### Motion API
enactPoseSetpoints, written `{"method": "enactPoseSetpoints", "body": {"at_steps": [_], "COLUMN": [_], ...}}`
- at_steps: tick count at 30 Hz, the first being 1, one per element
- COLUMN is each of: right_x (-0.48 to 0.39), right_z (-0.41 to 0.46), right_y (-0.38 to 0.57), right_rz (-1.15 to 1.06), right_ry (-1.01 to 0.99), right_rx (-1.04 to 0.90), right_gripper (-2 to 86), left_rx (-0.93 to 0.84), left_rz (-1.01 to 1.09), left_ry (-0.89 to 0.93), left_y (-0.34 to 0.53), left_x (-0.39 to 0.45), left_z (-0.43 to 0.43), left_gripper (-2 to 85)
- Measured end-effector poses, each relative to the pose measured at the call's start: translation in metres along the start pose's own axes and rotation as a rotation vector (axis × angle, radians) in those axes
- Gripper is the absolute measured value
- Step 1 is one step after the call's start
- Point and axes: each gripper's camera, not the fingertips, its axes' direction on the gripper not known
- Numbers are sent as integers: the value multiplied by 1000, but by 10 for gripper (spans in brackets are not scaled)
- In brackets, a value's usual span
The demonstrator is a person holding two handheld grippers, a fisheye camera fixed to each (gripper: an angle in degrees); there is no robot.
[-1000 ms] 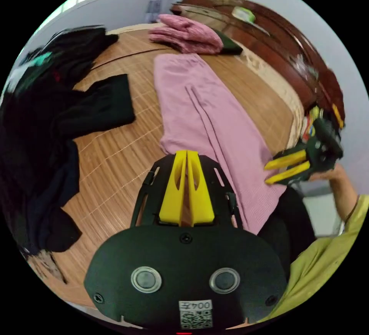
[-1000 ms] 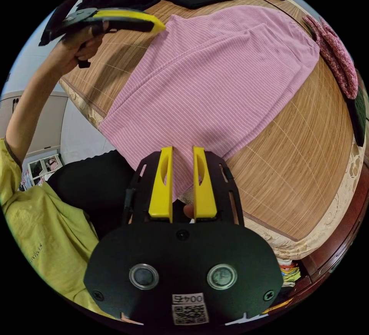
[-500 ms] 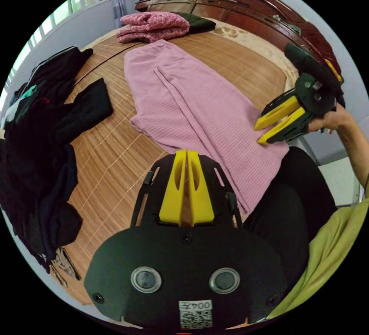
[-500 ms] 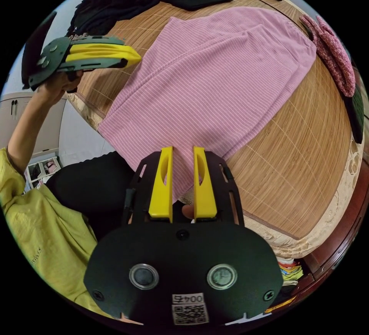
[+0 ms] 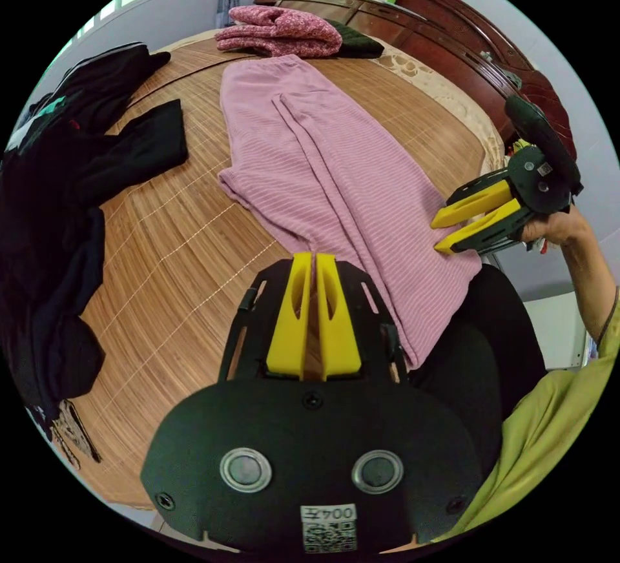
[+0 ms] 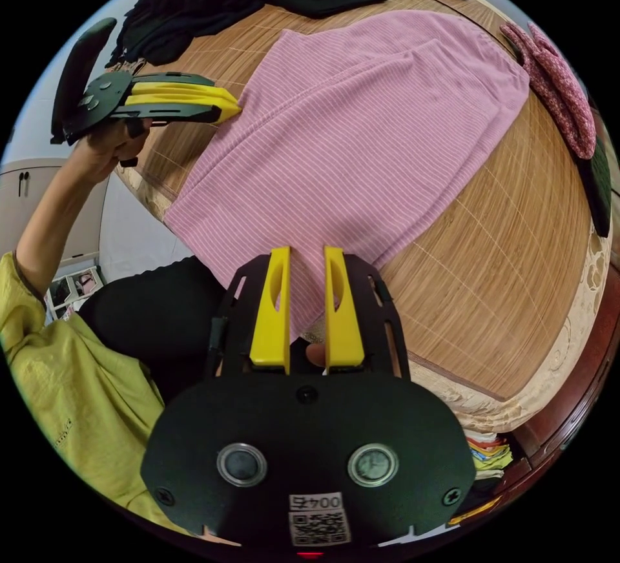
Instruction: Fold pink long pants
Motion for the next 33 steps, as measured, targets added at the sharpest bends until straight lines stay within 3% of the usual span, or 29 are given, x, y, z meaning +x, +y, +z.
{"method": "enactPoseSetpoints", "body": {"at_steps": [9,12,16,20,22,27,33], "right_x": [3,4,2,2,4,4,6], "right_z": [9,13,20,27,30,40,55], "right_y": [16,24,37,56,66,92,120], "right_rz": [4,4,4,-4,-3,-25,-28], "right_ry": [-17,-17,6,17,11,25,44], "right_rx": [-9,-9,-9,13,35,67,53], "right_gripper": [81,80,81,81,80,81,84], "left_rx": [69,72,210,0,54,114,18], "left_rz": [-308,-350,-209,-112,-179,-155,-154], "left_ry": [207,108,16,-150,-41,-22,-26], "left_y": [52,56,46,33,49,71,107], "left_x": [-27,-18,28,45,29,51,73], "left_z": [2,-18,-47,-1,-5,-39,-22], "left_gripper": [6,4,2,2,2,1,1]}}
